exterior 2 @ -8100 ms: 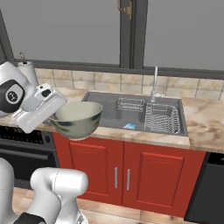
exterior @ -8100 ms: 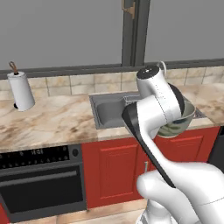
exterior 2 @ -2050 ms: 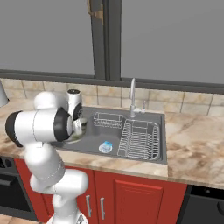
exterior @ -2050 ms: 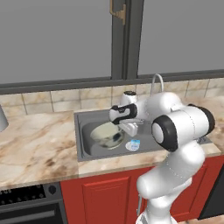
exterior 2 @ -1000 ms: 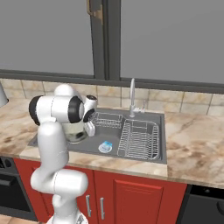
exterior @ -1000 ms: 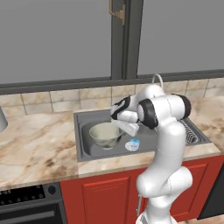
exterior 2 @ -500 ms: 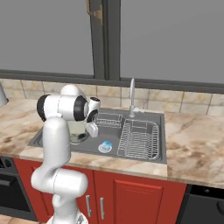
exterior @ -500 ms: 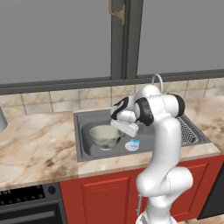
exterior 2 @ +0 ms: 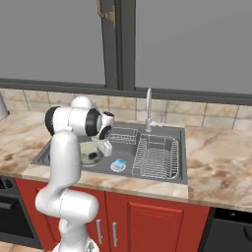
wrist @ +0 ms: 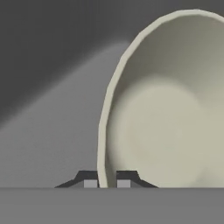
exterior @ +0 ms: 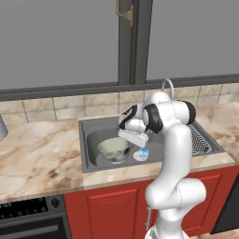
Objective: Pick the jug and bowl and place them in the sink. Then turn on the water.
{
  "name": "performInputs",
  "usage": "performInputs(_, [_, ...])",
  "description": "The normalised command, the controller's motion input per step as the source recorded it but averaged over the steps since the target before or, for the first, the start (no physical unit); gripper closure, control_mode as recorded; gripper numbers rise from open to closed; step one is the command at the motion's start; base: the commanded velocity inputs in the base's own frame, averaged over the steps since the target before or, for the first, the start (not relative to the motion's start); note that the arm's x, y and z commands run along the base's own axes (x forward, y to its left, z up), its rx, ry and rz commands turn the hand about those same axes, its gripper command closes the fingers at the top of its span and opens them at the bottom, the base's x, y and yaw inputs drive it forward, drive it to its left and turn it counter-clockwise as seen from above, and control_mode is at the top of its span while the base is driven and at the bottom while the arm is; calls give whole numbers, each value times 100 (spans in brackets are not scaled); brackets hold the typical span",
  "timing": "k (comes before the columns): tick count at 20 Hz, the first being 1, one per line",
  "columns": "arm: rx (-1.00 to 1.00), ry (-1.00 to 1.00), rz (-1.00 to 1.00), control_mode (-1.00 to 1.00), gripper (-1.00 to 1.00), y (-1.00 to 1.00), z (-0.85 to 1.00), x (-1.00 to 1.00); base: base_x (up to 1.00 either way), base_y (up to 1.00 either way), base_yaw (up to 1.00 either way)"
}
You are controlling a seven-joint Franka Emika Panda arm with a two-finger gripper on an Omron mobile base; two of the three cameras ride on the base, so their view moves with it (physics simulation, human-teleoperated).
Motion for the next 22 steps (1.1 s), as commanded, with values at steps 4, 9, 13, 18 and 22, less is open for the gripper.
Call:
performInputs(4, [0, -4, 0, -100, 100, 1, -26, 1, 0, 0, 0])
performInputs(9, [0, -1, 0, -100, 100, 15, -33, 1, 0, 0, 0])
performInputs(13, [0, 0, 0, -100, 100, 19, -15, 0, 0, 0, 0])
performInputs(18, [0, 0, 0, -100, 100, 16, -21, 2, 0, 0, 0])
performInputs(22, [0, 0, 0, -100, 100, 10, -11, 0, 0, 0, 0])
